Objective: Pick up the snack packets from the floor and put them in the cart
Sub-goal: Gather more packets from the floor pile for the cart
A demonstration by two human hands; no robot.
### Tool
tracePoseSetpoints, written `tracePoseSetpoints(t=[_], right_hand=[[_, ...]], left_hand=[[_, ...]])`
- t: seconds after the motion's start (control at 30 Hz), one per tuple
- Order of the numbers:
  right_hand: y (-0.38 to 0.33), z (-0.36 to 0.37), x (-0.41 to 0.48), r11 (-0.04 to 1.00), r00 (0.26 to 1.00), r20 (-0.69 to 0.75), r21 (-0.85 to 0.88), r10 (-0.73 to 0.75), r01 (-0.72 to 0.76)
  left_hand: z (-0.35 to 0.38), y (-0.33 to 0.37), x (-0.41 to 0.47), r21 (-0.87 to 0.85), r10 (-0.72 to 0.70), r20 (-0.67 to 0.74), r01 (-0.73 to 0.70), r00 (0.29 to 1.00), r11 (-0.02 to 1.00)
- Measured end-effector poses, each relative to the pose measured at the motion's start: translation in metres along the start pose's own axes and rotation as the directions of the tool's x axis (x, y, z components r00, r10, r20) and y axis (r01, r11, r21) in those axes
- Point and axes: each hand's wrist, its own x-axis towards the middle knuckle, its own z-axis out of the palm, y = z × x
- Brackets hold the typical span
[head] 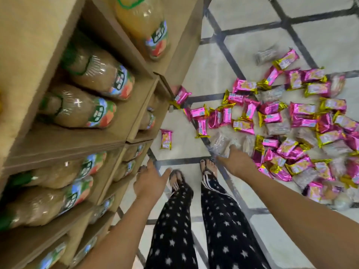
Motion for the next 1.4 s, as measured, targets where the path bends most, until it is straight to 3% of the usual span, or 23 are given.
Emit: tracePoseSetpoints(t=[0.2,0.37,0.5,0.67,0.77,0.9,1.07,1.4], right_hand=[[-0.012,0.063,0.186,0.995,1.0,-0.024,0.103,0.019,-0.016],[-0.022,0.143,0.318,0.966,0.991,-0.128,0.258,0.036,-0.002],[-0.028,0.193,0.382,0.973,0.955,-0.289,0.196,-0.062,0.123],[-0.024,0.22,0.416,0.989,0.932,-0.357,0.11,-0.056,0.102],[-0.021,0.221,0.415,0.98,0.93,-0.364,0.159,-0.054,0.119],[-0.02,0.208,0.383,0.967,0.978,-0.21,0.247,-0.011,0.065],[-0.027,0.166,0.305,0.987,0.999,-0.045,0.158,-0.028,0.035],[-0.071,0.019,0.078,0.976,0.981,-0.023,0.1,-0.19,0.192]], left_hand=[[0.09,-0.003,0.175,0.114,-0.031,-0.028,0.034,0.999,0.993],[0.186,-0.023,0.308,0.05,-0.056,-0.064,0.059,0.996,0.997],[0.24,-0.033,0.369,0.096,-0.04,-0.117,0.051,0.992,0.994],[0.271,-0.04,0.404,0.01,-0.078,-0.169,0.081,0.982,0.997],[0.267,-0.042,0.404,-0.007,-0.101,-0.185,0.101,0.978,0.995],[0.246,-0.04,0.376,-0.005,-0.13,-0.145,0.131,0.981,0.991],[0.19,-0.015,0.303,-0.038,-0.143,-0.123,0.14,0.982,0.989],[0.017,0.045,0.097,0.056,0.028,-0.089,-0.023,0.996,0.998]])
